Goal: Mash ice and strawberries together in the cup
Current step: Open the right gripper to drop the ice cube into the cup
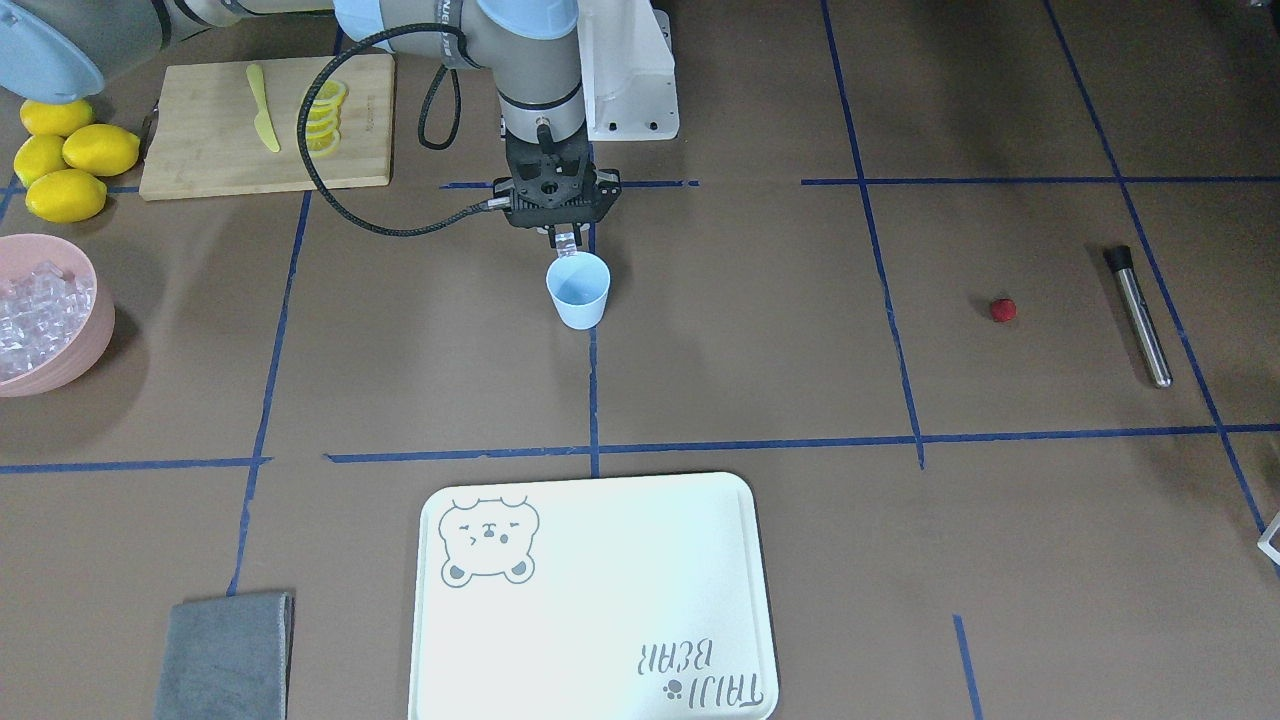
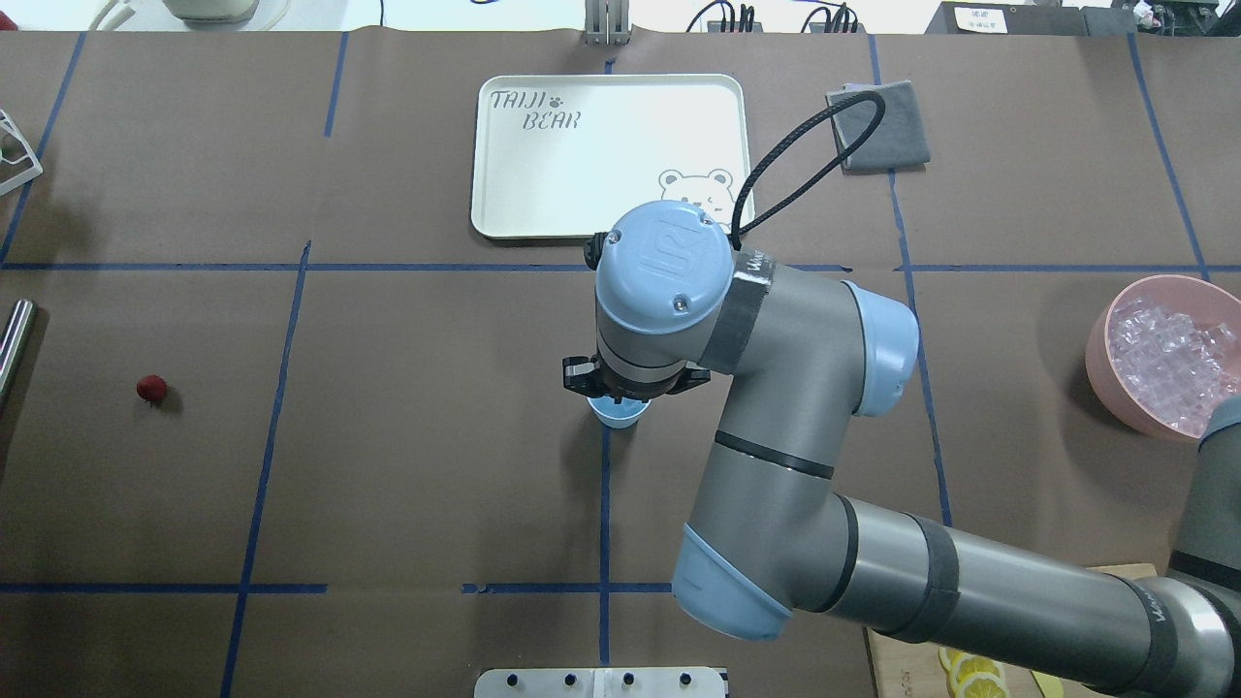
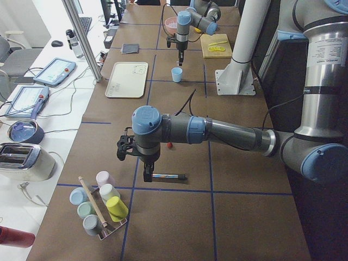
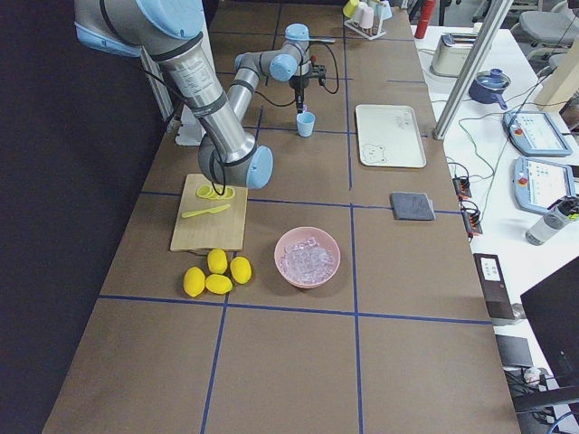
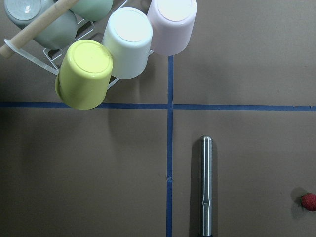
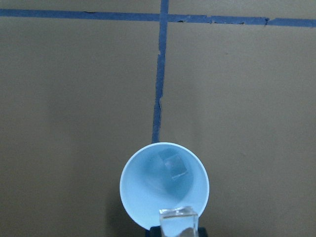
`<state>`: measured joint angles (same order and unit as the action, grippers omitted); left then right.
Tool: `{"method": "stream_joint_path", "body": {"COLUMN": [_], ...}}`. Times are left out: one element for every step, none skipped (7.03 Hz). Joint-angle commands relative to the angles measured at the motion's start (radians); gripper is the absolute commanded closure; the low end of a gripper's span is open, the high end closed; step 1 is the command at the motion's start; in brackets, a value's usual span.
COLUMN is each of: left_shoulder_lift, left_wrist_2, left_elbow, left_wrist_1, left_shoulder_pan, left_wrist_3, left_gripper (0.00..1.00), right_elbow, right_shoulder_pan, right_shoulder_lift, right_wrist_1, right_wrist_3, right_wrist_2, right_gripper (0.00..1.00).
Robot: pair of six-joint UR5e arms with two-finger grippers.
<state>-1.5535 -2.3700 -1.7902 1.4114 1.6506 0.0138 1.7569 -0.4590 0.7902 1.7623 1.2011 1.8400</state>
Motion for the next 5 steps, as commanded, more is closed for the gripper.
{"method": "stream_joint_path", "body": {"left_shoulder_lift": [-0.002,-0.004,-0.004,-0.005,-0.005], "left_wrist_2": [0.0,0.0,0.0,0.0,0.0], "left_elbow": [0.002,0.003,0.003,0.003,0.003], "left_wrist_1": [0.0,0.0,0.0,0.0,0.0], "left_shoulder_pan": [0.0,-0.002,-0.002,-0.002,-0.002], "left_wrist_3": [0.0,0.0,0.0,0.0,0.0], "left_gripper": [0.0,0.0,0.0,0.0,0.0], "right_elbow": [-0.048,-0.05,-0.05,-0.05,-0.05], "right_shoulder_pan": [0.0,0.0,0.0,0.0,0.0], "right_shoulder_lift": [-0.032,-0.032,-0.032,-0.032,-0.032], "right_wrist_1": [-0.001,-0.001,-0.001,-0.001,-0.001], "right_wrist_3": [0.0,0.0,0.0,0.0,0.0], "right_wrist_2": [-0.002,-0.002,-0.002,-0.001,-0.001], "right_gripper": [0.99,0.97,0.85,0.69,0.54]}}
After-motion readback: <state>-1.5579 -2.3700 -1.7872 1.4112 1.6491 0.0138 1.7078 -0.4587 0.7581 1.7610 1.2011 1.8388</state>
